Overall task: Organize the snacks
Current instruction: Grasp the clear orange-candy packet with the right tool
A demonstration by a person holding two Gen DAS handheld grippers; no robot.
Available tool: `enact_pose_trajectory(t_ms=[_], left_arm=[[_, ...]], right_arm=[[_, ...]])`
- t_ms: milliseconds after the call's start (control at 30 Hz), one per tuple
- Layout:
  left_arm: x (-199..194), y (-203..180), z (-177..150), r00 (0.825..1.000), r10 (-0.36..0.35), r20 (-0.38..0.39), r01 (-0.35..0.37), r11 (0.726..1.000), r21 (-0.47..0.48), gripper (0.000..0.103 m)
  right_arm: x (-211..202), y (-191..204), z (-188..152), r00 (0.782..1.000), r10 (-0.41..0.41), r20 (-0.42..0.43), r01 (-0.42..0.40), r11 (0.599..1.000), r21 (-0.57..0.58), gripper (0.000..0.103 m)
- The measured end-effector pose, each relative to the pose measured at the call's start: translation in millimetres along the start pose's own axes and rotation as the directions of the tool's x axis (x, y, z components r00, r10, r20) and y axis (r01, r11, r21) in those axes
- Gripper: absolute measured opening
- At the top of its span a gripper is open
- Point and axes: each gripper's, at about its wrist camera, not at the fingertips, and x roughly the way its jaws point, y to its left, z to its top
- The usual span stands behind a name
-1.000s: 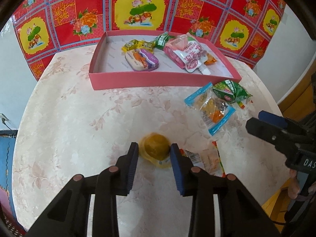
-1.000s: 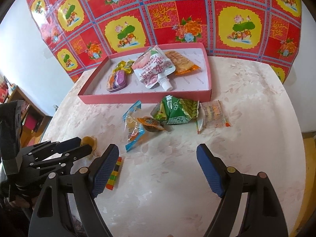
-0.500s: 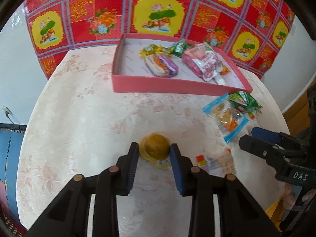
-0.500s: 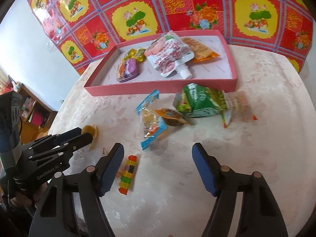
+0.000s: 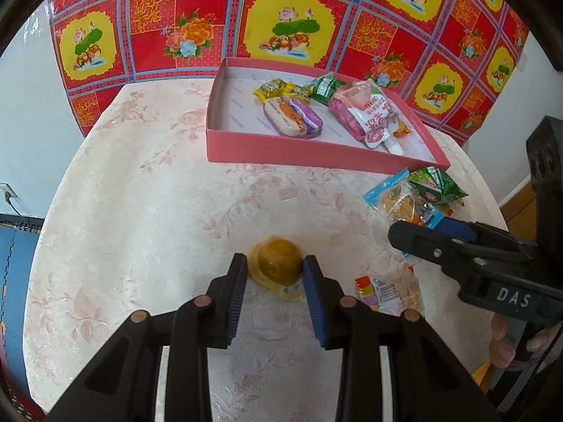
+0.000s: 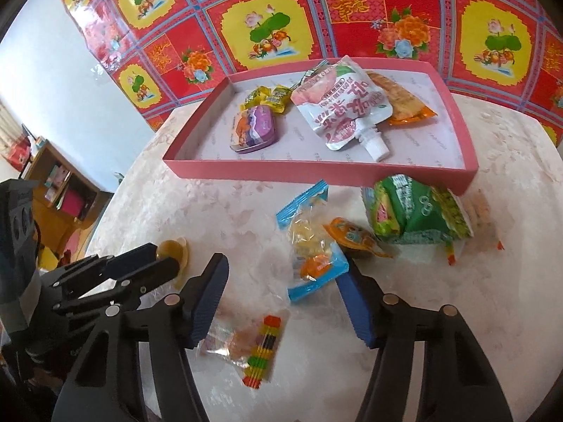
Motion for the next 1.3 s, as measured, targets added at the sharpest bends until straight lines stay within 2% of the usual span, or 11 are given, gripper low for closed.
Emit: enact_pose_trajectory(t_ms=[200, 600, 767, 867, 933, 967, 1300], left_arm=[[-0.4, -1.0, 0.1, 1.0, 0.0, 0.001, 0.0, 1.0, -0.002, 0.034], [-0.6, -1.8, 0.2, 1.0, 0.011, 0.006, -0.011, 1.0, -0.004, 0.034], [-0.4, -3.3, 0.1, 1.0, 0.018, 0.009, -0.018, 1.0, -0.003, 0.035], [-0.2, -3.3, 0.0, 1.0, 0.02, 0.01, -0.02, 1.0, 0.0, 0.035], [-0.2, -2.4, -0.6, 1.0, 0.018, 0.01, -0.018, 1.0, 0.0, 0.034], [0.1, -2.5, -0.4, 1.0, 0.019, 0.01, -0.019, 1.0, 0.0, 0.034], [-5.2, -2.6, 1.6, 0.999, 0.02, 0.025, -0.02, 1.0, 0.0, 0.034]], right_arm=[[7.7, 1.4, 1.0, 1.0, -0.009, -0.003, 0.009, 1.0, -0.001, 0.065], [9.8, -1.1, 0.6, 0.999, -0.007, 0.05, 0.007, 1.0, 0.007, 0.065], [7.9, -12.8, 1.2, 0.997, 0.044, 0.065, -0.05, 0.995, 0.091, 0.064], [5.9, -17.0, 0.5, 0.997, 0.036, 0.067, -0.043, 0.992, 0.115, 0.052], [5.3, -18.2, -0.7, 0.997, 0.006, 0.071, -0.014, 0.993, 0.115, 0.035], [5.2, -19.5, -1.1, 0.997, -0.004, 0.073, -0.004, 0.993, 0.115, 0.031], [1.4, -32.8, -4.2, 0.997, 0.014, 0.08, -0.026, 0.987, 0.158, 0.025]])
